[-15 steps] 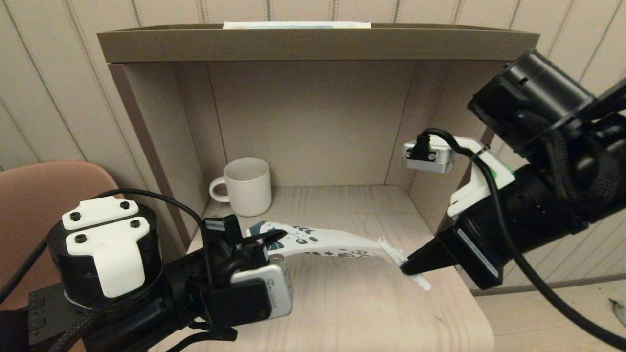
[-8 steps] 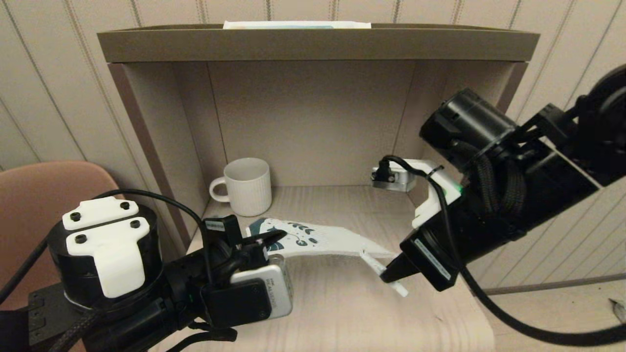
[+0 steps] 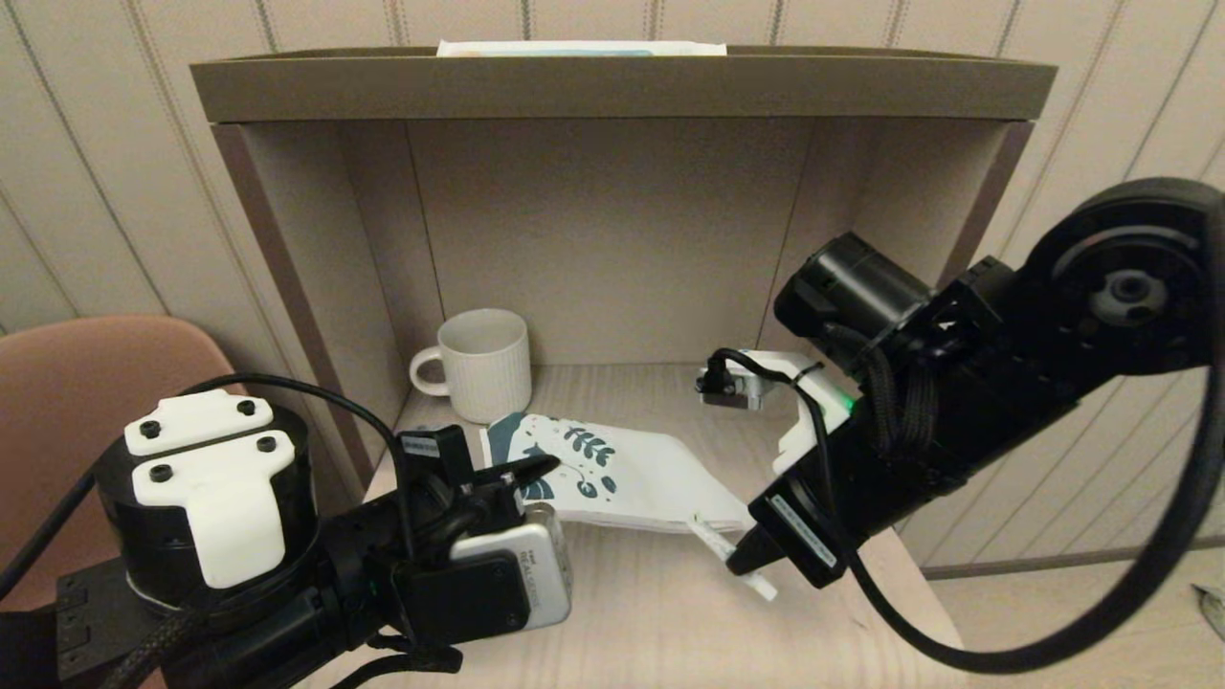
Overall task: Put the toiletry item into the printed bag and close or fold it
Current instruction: Place the toothpaste on the table
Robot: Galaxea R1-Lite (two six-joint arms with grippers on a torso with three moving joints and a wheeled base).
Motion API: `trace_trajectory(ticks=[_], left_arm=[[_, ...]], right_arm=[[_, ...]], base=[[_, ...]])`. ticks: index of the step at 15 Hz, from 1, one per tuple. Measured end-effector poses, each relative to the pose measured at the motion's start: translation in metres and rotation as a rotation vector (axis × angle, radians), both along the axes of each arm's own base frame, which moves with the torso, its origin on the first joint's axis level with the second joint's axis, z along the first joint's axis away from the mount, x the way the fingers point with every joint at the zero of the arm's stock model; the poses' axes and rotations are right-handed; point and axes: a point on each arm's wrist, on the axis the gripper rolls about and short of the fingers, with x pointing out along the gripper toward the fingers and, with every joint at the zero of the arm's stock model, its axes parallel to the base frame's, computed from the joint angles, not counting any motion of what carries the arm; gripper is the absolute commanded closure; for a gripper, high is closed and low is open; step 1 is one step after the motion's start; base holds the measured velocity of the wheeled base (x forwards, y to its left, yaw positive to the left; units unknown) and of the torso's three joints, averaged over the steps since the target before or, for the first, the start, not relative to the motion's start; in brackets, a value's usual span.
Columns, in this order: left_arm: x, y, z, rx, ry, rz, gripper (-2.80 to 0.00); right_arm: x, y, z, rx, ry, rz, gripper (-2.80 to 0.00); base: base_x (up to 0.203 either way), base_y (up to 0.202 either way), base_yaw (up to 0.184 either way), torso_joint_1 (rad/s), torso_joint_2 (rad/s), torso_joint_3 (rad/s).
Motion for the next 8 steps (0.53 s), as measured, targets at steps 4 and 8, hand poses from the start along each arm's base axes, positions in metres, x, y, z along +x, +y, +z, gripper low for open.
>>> trace_trajectory(ticks=[4,8], left_arm=[[0.000,0.000,-0.002,0.003,0.004,0.003,0.00],[0.004,-0.003,0.008,-0.132,0.104,0.041,0.00]], right_arm=[[0.000,-0.001,0.001,0.002,-0.008,-0.002,0.00],[-0.002,-0.014,0.024,0.046,-0.082,-0.042,0.00]], base=[[0.000,0.000,0.000,0.000,0.00,0.000],[0.000,0.000,0.000,0.000,0.00,0.000]])
